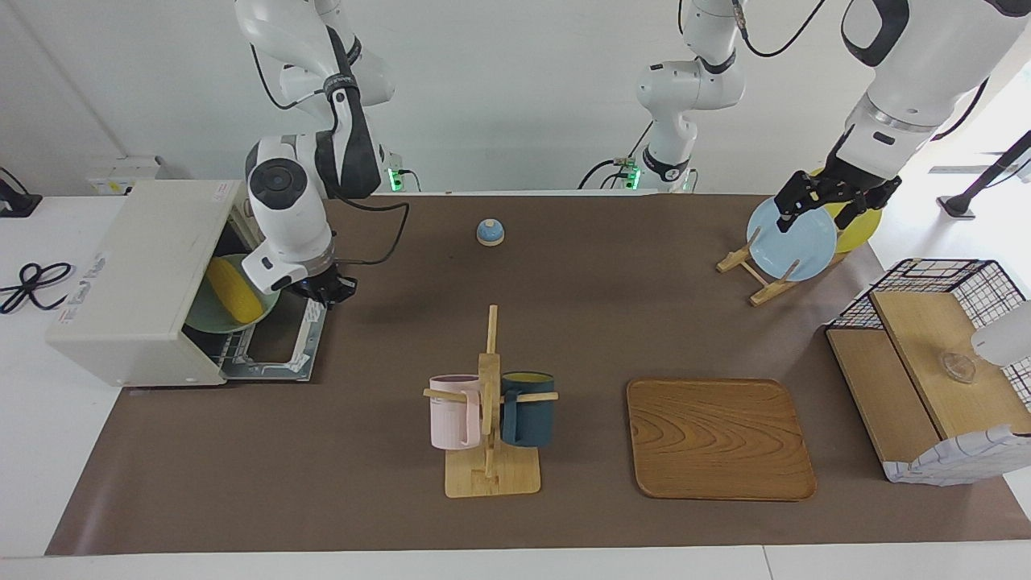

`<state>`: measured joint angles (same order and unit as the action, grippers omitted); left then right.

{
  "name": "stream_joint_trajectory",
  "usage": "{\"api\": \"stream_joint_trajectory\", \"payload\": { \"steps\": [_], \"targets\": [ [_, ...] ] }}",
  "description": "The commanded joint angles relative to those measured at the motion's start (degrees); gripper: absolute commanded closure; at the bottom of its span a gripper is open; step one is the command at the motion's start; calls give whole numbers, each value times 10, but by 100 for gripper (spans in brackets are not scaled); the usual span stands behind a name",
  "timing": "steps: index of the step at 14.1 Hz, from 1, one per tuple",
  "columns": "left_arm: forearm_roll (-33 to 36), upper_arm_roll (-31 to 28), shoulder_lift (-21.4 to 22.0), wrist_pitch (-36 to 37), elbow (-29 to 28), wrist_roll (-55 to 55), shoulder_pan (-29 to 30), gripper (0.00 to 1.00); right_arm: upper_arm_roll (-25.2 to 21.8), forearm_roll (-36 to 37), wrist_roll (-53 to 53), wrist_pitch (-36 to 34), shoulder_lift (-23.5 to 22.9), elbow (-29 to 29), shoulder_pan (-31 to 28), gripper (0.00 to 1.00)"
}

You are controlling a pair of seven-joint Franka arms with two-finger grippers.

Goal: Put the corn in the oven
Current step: 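Release the plate inside the oven and withdraw the right gripper, then push the oven door closed with the right gripper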

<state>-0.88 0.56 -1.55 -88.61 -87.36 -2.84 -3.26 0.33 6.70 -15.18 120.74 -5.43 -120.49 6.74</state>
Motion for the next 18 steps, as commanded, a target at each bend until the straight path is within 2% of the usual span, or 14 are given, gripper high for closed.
{"api": "stream_joint_trajectory", "payload": {
  "steps": [1,7,11,13,15,16,18],
  "targets": [
    [12,3,12,-9,-13,0,2,0,0,-16,-3,62,-12,-51,-13,100],
    [12,3,12,-10,-12,0,1,0,-1,-16,1,73,-22,-67,-20,100],
    [12,3,12,-10,-12,-2,1,0,-1,-16,30,129,-17,-107,-49,100],
    [12,3,11,-11,-12,-5,-3,0,-1,-16,29,128,-16,-108,-48,100],
    [12,3,12,-10,-13,-5,-5,0,-2,-6,28,104,-19,-91,-45,100],
    [12,3,12,-9,-13,-5,-5,0,-2,0,28,70,-20,-67,-41,100],
    [12,5,12,-10,-12,-5,-6,0,-2,73,28,-33,-23,5,-38,100]
  ]
}}
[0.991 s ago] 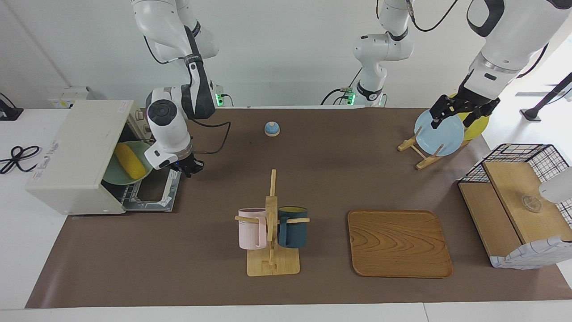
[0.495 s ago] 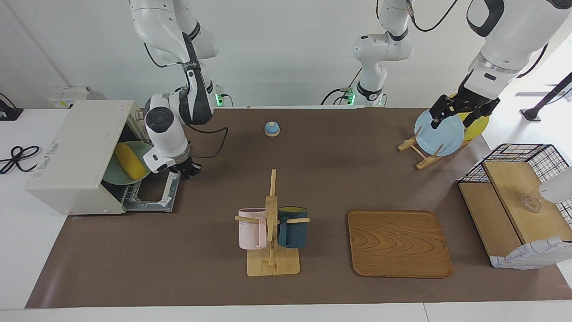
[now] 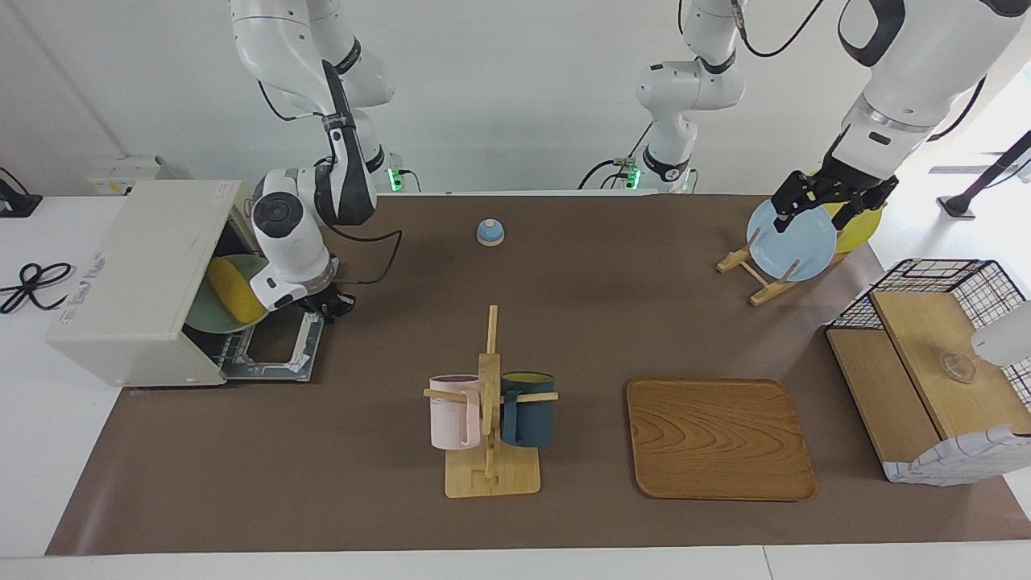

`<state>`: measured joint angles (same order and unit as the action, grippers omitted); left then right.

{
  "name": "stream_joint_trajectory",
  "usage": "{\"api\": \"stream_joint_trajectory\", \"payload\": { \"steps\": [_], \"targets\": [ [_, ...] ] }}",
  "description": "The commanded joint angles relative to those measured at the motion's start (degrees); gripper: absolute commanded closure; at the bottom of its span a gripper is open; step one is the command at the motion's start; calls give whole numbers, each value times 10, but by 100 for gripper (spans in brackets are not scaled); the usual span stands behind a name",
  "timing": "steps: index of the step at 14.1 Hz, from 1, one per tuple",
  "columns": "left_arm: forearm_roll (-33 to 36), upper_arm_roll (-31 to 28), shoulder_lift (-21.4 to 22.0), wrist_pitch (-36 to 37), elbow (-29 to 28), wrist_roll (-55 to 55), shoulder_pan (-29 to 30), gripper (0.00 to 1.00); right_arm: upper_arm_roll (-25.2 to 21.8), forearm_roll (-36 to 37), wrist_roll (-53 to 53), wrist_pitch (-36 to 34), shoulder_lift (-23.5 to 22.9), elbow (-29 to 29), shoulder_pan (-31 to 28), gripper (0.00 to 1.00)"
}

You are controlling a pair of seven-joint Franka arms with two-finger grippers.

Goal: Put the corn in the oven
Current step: 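Push the oven door closed with the right gripper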

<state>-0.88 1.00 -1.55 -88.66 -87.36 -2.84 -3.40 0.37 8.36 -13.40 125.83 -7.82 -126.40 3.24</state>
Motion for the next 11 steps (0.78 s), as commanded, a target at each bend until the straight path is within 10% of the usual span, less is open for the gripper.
{"api": "stream_joint_trajectory", "payload": {
  "steps": [1,11],
  "targets": [
    [12,1,13,-10,-12,-5,-10,0,-1,87,16,-124,4,92,-9,100],
    [12,-4,49,-14,-63,-1,-15,0,1,85,183,-269,100,167,-89,94]
  ]
}}
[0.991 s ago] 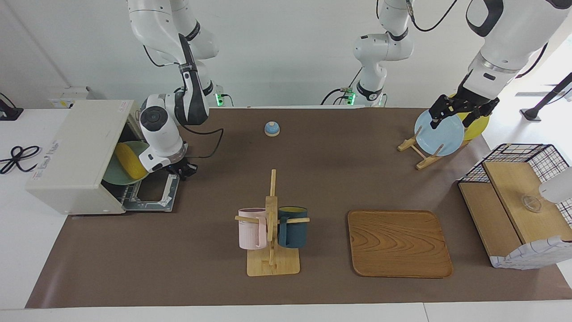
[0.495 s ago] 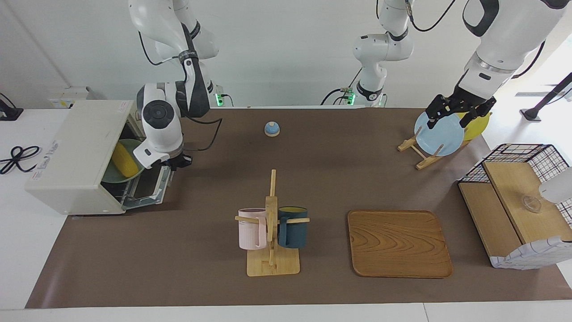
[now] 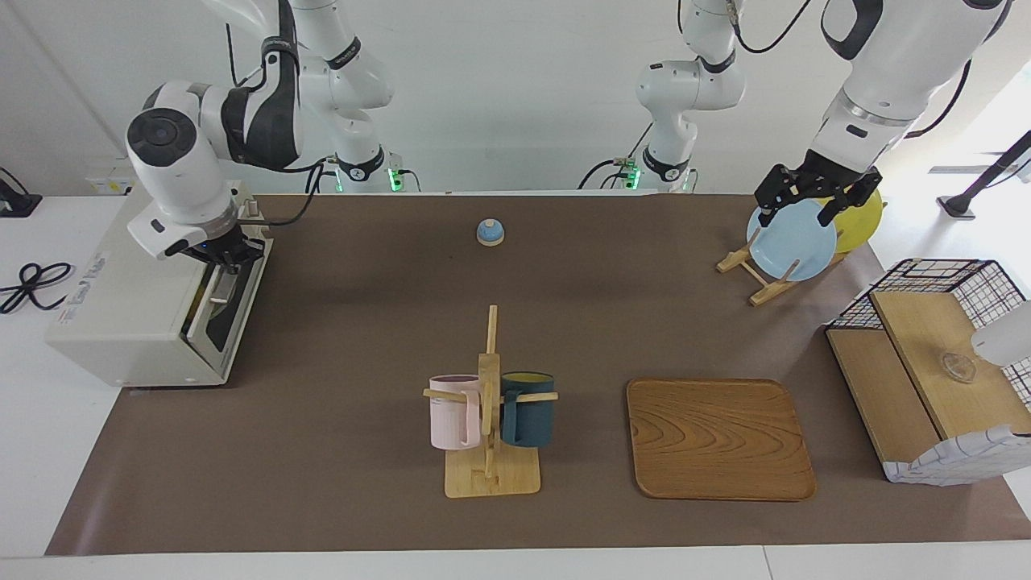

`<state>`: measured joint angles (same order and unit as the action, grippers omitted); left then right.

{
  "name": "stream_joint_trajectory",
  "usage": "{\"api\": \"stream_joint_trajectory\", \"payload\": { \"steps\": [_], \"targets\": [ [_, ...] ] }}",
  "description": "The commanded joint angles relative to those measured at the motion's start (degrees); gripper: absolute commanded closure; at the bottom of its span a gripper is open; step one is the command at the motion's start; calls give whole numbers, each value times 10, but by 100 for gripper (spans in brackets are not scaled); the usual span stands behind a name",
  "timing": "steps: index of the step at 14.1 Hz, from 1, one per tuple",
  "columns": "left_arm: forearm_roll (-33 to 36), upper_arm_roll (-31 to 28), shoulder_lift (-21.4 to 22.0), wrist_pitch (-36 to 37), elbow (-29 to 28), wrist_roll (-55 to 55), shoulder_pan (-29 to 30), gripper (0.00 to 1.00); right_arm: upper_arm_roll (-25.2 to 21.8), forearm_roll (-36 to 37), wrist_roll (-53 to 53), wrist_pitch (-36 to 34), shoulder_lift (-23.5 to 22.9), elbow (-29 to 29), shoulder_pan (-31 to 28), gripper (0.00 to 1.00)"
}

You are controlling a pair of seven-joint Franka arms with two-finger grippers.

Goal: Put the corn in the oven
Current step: 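Push the oven door closed with the right gripper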

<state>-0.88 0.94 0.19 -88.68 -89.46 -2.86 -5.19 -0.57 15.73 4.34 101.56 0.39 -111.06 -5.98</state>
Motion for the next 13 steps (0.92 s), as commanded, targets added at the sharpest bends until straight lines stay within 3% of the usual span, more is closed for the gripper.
{"api": "stream_joint_trajectory", "payload": {
  "steps": [1,3,5,11,12,13],
  "targets": [
    [12,-3,32,-14,-43,0,3,0,12,3,12,-43,33,27,4,86],
    [10,-3,31,-15,-41,0,4,0,19,-46,28,-78,56,73,10,78],
    [8,-3,28,-15,-36,0,4,0,26,-55,27,-120,42,127,22,75],
    [8,0,25,-11,-32,3,16,0,26,-120,23,-149,20,167,26,75],
    [8,-1,26,-11,-32,3,17,0,25,-120,23,-149,21,166,27,65],
    [8,-1,26,-12,-33,2,16,0,25,-120,22,-148,22,162,27,34]
  ]
}}
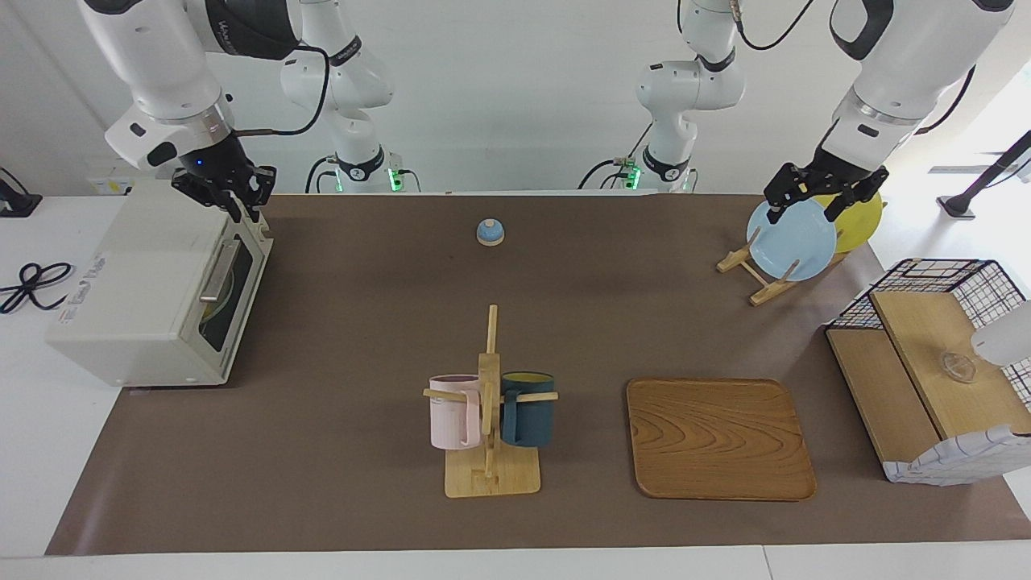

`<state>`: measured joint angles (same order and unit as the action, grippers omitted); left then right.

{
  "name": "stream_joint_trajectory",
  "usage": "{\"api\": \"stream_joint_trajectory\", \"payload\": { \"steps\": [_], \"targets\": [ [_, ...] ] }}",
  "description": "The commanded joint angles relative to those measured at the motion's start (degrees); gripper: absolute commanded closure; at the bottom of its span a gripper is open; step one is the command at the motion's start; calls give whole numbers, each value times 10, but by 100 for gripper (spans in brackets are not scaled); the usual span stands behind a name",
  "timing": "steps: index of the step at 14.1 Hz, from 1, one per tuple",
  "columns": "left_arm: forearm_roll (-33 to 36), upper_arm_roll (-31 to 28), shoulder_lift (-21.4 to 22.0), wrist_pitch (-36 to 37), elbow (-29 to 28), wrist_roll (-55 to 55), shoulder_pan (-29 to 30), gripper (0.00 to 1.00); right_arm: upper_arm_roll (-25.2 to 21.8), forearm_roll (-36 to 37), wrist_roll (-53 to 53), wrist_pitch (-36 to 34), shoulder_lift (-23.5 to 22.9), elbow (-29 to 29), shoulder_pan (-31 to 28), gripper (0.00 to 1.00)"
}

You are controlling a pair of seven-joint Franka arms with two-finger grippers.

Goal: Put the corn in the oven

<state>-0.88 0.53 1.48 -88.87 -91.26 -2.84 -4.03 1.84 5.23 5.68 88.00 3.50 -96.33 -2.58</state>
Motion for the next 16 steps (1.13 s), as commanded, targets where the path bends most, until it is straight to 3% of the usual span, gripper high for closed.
{"api": "stream_joint_trajectory", "payload": {
  "steps": [1,8,10,16],
  "targets": [
    [8,3,13,-12,-15,1,4,0,1,-15,8,-12,-8,12,-8,0],
    [8,2,17,-3,-18,-1,6,0,-3,-17,-25,-35,-13,23,-1,0],
    [8,1,17,-3,-18,-1,6,0,-11,-15,-28,-43,-38,56,0,0],
    [8,1,17,-3,-18,-1,6,0,-32,-15,-22,-43,-28,51,31,0]
  ]
}}
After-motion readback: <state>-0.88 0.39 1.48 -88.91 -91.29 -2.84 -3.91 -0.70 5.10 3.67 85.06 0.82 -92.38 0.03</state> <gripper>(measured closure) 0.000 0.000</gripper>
